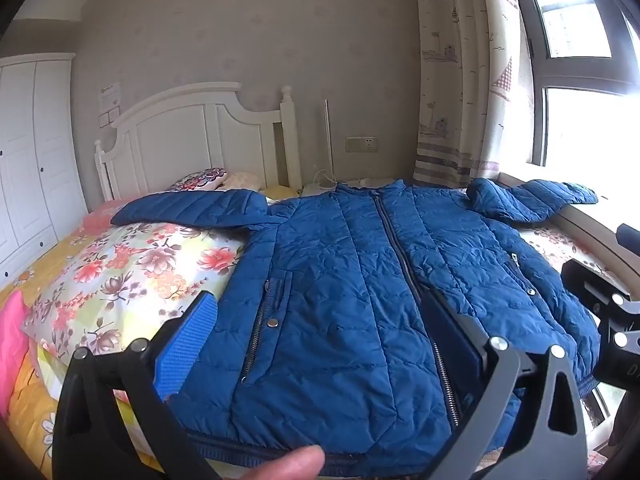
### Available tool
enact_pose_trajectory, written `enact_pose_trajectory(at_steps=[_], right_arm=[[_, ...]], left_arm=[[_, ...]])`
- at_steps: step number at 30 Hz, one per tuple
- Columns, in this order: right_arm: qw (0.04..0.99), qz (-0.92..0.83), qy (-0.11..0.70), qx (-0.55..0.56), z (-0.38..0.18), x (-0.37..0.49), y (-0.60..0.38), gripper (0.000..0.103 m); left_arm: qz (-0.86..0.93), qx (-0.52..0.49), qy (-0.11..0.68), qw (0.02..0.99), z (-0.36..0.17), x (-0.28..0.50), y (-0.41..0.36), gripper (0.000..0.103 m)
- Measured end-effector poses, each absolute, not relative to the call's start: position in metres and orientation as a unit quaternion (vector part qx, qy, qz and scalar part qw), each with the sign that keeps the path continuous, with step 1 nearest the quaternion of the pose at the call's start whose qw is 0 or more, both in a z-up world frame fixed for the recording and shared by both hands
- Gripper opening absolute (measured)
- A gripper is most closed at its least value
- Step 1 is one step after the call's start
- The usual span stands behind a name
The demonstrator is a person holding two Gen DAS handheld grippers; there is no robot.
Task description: Fold large clothes
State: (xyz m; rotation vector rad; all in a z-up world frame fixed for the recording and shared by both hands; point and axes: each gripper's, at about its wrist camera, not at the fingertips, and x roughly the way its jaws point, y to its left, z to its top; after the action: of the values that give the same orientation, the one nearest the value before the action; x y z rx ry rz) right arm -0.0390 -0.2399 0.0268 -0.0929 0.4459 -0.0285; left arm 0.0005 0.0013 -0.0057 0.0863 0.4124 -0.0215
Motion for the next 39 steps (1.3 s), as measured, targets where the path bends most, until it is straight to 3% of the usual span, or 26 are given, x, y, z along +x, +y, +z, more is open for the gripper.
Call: enact_pose_trajectory(at_steps=[39], right_arm=[[0.973,-0.009,0.226,-0.035,0.024,-0.037,-0.242,0.099]], left_arm=[[-0.013,0.042,0.213,0.976,-0.017,0.000,-0.008,0.101]])
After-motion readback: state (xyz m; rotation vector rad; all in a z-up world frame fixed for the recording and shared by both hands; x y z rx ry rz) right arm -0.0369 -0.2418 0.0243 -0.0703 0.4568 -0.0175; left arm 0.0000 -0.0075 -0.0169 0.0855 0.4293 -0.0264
